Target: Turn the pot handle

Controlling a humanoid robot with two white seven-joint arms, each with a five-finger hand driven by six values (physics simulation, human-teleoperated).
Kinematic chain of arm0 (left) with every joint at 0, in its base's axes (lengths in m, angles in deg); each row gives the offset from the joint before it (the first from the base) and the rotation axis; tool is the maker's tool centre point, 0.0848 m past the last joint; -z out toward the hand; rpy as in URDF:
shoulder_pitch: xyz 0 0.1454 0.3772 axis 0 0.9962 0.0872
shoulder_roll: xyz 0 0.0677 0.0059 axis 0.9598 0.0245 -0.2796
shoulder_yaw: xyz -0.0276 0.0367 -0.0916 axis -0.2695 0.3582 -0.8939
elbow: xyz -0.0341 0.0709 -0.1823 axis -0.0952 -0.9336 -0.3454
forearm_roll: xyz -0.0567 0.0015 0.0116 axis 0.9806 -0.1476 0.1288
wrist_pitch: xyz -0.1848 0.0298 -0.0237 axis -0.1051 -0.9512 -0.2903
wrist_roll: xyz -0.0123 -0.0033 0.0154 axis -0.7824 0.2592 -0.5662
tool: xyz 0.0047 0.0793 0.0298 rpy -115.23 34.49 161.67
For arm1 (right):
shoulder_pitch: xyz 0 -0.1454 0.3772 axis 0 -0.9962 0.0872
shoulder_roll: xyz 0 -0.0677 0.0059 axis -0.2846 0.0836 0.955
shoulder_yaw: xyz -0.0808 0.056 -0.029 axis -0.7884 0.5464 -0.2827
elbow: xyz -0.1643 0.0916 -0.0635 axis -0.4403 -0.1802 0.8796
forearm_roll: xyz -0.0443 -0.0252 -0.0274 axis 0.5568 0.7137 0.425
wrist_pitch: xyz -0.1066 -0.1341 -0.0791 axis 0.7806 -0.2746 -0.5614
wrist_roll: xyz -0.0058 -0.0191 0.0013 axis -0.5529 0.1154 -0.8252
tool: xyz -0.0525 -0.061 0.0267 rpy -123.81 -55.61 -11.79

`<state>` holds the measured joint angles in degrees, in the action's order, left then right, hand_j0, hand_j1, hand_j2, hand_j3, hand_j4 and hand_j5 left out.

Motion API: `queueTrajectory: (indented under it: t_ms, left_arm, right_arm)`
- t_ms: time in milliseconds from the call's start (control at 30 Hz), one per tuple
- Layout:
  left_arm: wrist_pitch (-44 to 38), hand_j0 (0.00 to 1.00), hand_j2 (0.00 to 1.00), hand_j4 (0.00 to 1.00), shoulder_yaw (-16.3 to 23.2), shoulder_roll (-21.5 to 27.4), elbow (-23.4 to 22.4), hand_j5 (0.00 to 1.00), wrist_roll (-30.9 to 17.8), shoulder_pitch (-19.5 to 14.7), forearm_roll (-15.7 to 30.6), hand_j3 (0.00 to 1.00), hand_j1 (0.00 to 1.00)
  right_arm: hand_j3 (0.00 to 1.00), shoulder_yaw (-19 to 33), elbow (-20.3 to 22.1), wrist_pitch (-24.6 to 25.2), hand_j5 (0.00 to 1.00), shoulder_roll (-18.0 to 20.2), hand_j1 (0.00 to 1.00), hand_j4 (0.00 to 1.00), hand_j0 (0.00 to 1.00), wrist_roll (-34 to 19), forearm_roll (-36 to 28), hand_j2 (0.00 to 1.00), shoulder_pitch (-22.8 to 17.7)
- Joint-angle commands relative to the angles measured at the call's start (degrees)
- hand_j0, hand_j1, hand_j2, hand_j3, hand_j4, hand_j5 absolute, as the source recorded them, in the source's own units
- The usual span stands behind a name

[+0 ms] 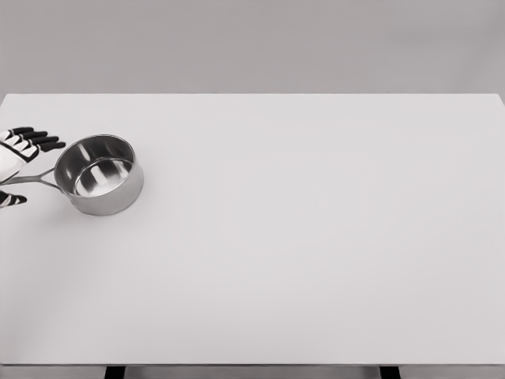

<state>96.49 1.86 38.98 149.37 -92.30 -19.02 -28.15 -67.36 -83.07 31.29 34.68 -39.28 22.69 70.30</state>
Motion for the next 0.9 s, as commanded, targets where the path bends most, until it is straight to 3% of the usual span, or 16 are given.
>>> queueTrajectory:
  t_ms: [0, 167, 367, 867]
  left_arm:
    - [-0.03, 1.00, 1.00, 1.00, 0.03, -0.07, -0.08, 1.00, -2.23, 0.00, 0.31, 1.00, 1.00]
    - [-0.03, 1.00, 1.00, 1.00, 0.03, -2.35, -0.17, 1.00, -7.24, -0.44, 0.31, 1.00, 1.00]
    - [-0.03, 1.00, 1.00, 1.00, -0.59, -2.27, -0.44, 1.00, -7.42, -1.05, 1.90, 1.00, 1.00]
    - [-0.03, 1.00, 1.00, 1.00, -0.06, -3.23, -7.64, 1.00, -7.94, -5.80, 1.19, 1.00, 1.00]
  right_arm:
    - [1.00, 0.00, 0.00, -0.06, 1.00, 0.00, 1.00, 1.00, 1.00, -0.03, 0.01, 1.00, 0.00]
    - [1.00, 0.00, 0.00, 0.03, 1.00, 0.00, 1.00, 1.00, 1.00, -0.03, 0.01, 1.00, 0.00]
    - [1.00, 0.00, 0.00, 0.03, 1.00, 0.00, 1.00, 1.00, 1.00, -0.03, 0.01, 1.00, 0.00]
    - [1.00, 0.00, 0.00, -0.06, 1.00, 0.00, 1.00, 1.00, 1.00, -0.03, 0.01, 1.00, 0.00]
